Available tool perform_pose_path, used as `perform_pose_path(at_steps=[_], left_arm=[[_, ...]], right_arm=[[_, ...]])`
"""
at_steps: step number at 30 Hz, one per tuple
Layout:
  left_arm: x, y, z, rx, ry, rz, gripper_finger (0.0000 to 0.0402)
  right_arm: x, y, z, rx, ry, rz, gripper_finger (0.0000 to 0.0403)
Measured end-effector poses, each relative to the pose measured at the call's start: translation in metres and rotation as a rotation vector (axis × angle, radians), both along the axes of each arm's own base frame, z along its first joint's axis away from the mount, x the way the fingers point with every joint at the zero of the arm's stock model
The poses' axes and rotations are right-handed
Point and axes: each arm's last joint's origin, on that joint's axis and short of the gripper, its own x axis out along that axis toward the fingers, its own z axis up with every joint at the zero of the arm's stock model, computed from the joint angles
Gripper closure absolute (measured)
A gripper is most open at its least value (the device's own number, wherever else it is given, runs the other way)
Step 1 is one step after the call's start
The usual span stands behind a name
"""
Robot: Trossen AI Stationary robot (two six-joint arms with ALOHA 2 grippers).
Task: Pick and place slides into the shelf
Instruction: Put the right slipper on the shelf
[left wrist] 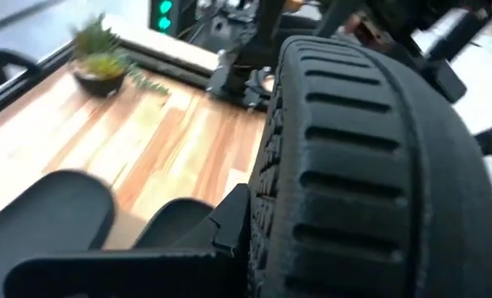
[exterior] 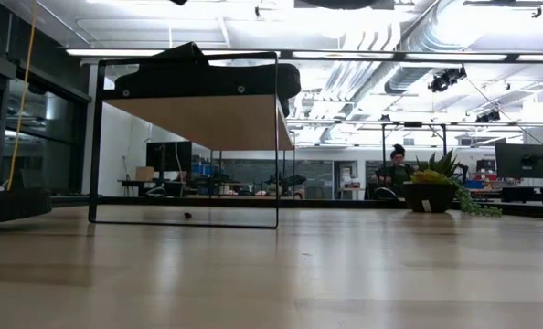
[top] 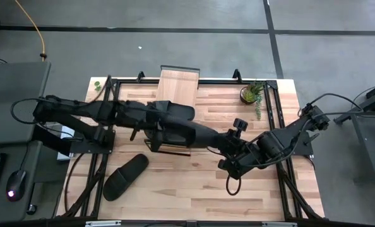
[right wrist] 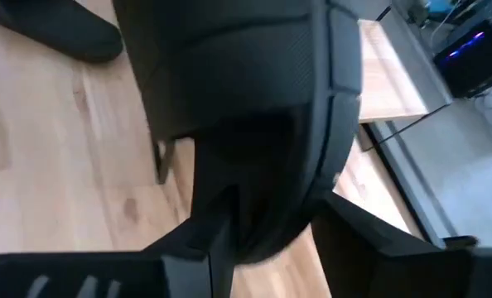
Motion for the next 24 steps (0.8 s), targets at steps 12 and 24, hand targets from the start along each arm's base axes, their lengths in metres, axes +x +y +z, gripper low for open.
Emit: perform_pose_path(at_steps=[12, 24], left_arm=[[-0.028, 0.079, 0.026, -0.102, 0.053, 0.232, 0.0349], [-0.068, 0.173, 0.022, -0.193, -0.036, 0.217, 0.0347]], right_arm=[[0.003, -0.029, 0.0, -0.216, 0.071, -0.077, 0.0256], [0.022, -0.102, 0.002, -0.389, 0.218, -0.211, 0.0257]])
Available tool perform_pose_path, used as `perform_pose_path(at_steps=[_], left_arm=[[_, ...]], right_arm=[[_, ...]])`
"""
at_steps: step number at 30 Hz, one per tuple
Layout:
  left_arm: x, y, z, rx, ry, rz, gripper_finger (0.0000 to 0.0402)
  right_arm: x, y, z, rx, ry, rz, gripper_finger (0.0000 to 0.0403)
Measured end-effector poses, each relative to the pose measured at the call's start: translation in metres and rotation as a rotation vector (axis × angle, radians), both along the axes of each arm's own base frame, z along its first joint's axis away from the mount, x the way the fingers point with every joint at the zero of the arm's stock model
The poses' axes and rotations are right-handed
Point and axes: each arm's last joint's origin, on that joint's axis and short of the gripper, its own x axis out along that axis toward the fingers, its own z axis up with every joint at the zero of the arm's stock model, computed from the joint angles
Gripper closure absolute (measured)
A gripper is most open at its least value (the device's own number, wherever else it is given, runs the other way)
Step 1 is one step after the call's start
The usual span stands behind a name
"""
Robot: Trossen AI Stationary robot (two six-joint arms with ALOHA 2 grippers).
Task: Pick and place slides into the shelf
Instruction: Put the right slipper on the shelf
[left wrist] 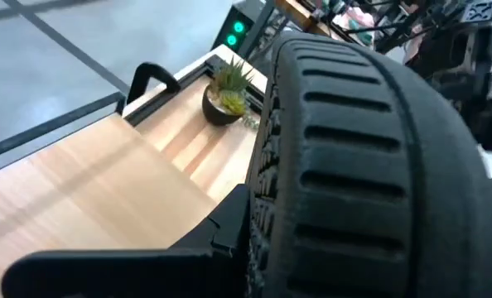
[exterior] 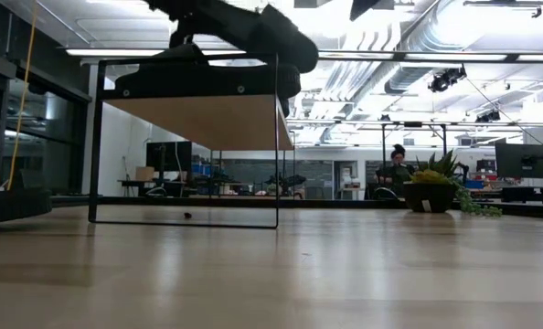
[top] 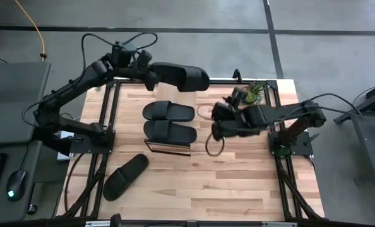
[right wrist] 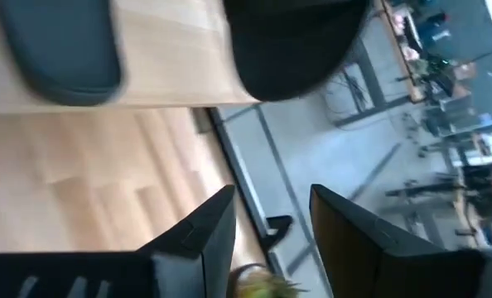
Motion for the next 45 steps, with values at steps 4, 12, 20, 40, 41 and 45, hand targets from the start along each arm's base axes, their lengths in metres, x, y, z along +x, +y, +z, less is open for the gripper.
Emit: perform_pose_path(at_steps=[4, 12, 20, 40, 41, 45], left_arm=[[-0.009, 0.019, -0.009, -0.039, 0.002, -0.037, 0.0347], [-0.019, 0.038, -0.013, -0.266, -0.109, -0.063, 0.0346], [-0.026, 0.045, -0.004, -0.547, -0.253, -0.022, 0.0346], [-0.014, 0.075, -0.057, -0.657, -0.077, 0.004, 0.0346], [-0.014, 0.075, -0.057, -0.662, -0.079, 0.008, 0.0346], [-0.012, 0.08, -0.062, -0.67, -0.061, 0.066, 0.0346]], right_arm=[[0.002, -0.035, 0.01, 0.008, -0.021, -0.045, 0.0257], [0.022, -0.067, 0.03, 0.307, -0.235, 0.219, 0.0257], [0.037, -0.066, 0.047, 0.476, -0.56, 0.273, 0.0257], [0.038, -0.053, 0.054, 0.577, -0.766, 0.157, 0.0256], [0.038, -0.053, 0.053, 0.58, -0.749, 0.17, 0.0256], [0.038, -0.052, 0.053, 0.563, -0.711, 0.215, 0.0256]])
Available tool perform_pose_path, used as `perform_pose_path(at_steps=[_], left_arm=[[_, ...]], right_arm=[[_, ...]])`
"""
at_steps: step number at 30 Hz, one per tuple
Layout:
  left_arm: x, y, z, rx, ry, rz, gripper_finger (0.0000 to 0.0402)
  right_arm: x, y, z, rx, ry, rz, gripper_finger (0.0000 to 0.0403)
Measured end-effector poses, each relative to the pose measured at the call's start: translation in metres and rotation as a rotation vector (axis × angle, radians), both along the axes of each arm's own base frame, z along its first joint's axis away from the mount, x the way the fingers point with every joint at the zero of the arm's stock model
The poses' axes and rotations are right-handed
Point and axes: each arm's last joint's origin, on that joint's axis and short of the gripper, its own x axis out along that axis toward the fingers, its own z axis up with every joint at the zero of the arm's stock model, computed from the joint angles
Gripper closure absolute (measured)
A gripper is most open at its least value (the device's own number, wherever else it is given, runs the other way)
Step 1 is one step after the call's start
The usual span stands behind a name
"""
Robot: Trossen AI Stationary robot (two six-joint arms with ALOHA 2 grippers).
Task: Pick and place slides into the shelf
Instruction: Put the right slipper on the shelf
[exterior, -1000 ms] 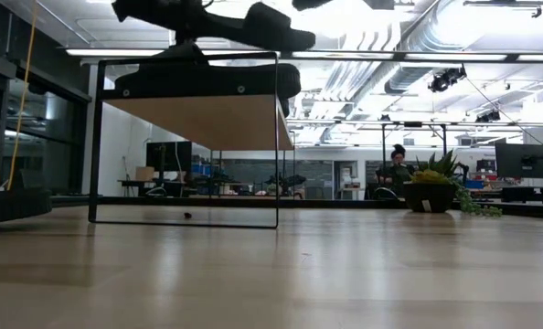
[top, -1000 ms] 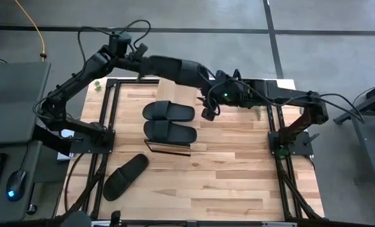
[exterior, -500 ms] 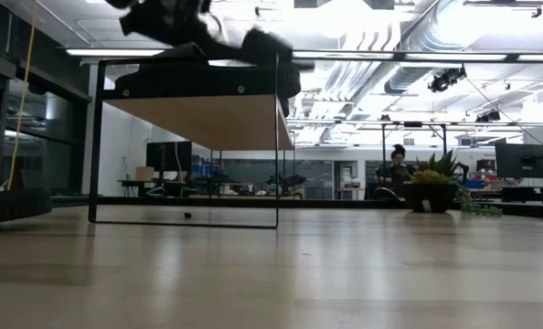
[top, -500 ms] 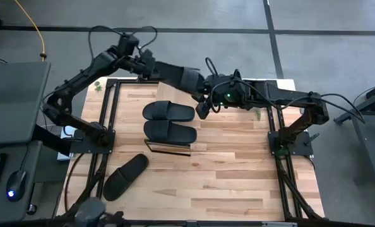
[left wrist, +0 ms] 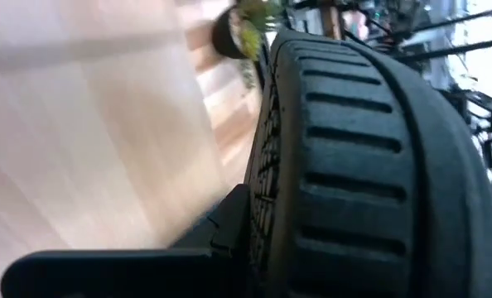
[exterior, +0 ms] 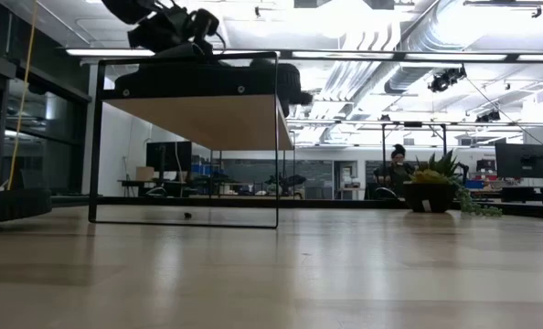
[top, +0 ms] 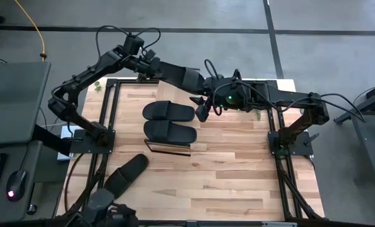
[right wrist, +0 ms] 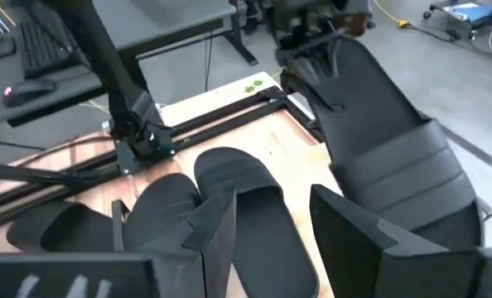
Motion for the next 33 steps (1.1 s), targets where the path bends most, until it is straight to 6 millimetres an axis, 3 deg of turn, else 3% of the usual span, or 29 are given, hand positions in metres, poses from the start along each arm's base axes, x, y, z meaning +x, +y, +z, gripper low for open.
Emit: perform_pose_path(at_steps=[13, 21, 27, 33], left_arm=[[0.009, 0.029, -0.02, -0.04, -0.023, 0.082, 0.0346], [-0.002, 0.042, -0.029, -0.062, -0.012, 0.13, 0.0346], [-0.017, 0.045, -0.05, -0.14, -0.027, 0.145, 0.0346], [-0.015, 0.038, -0.065, -0.174, -0.034, 0.108, 0.0346]], right_arm=[[0.0, -0.003, 0.0, -0.032, 0.015, 0.007, 0.0256], [0.0, -0.003, 0.0, -0.021, 0.01, 0.001, 0.0256], [0.0, -0.003, 0.0, -0.03, 0.013, -0.002, 0.0256], [0.0, -0.004, 0.0, -0.039, 0.014, -0.019, 0.0256]])
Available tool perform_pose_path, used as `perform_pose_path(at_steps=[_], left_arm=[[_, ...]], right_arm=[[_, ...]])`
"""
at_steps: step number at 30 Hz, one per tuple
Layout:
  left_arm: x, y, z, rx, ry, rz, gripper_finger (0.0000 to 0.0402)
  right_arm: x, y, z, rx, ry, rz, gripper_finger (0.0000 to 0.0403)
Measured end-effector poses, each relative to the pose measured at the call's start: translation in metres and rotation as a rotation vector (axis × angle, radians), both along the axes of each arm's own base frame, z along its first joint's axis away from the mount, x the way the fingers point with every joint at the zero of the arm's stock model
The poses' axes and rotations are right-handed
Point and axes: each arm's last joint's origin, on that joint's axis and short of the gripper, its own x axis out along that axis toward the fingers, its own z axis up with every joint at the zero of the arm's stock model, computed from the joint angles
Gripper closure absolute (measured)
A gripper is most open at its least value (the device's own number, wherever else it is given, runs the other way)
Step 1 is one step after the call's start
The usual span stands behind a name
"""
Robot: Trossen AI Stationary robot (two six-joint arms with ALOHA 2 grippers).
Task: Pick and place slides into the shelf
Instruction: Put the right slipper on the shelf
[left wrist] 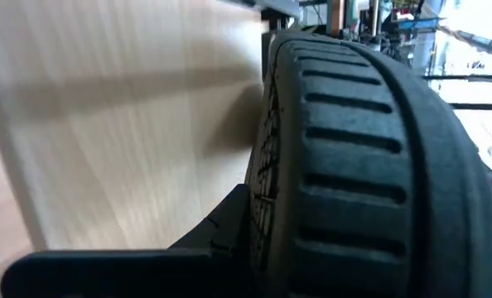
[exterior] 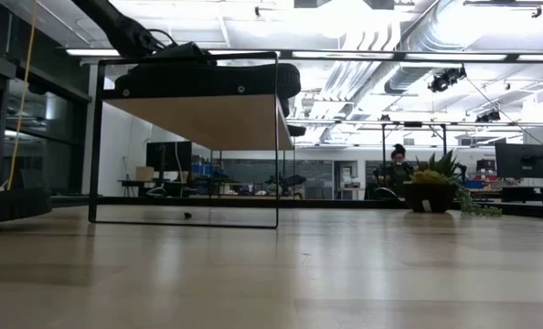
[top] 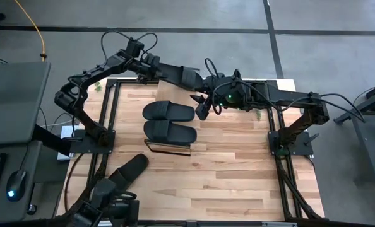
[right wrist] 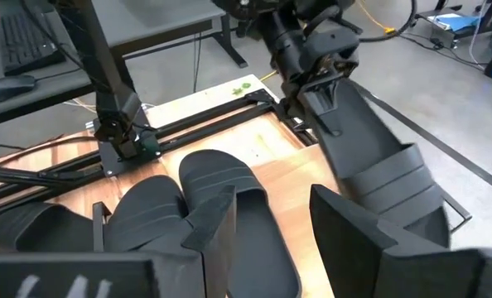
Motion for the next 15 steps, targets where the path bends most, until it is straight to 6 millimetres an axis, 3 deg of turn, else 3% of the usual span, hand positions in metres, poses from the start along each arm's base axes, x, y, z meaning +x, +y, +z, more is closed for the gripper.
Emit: perform_pose_path(at_steps=[15], left_arm=[[0.0, -0.004, -0.033, -0.043, -0.059, 0.091, 0.0346]], right_arm=[[0.0, -0.001, 0.0, -0.019, 0.004, -0.015, 0.0256]])
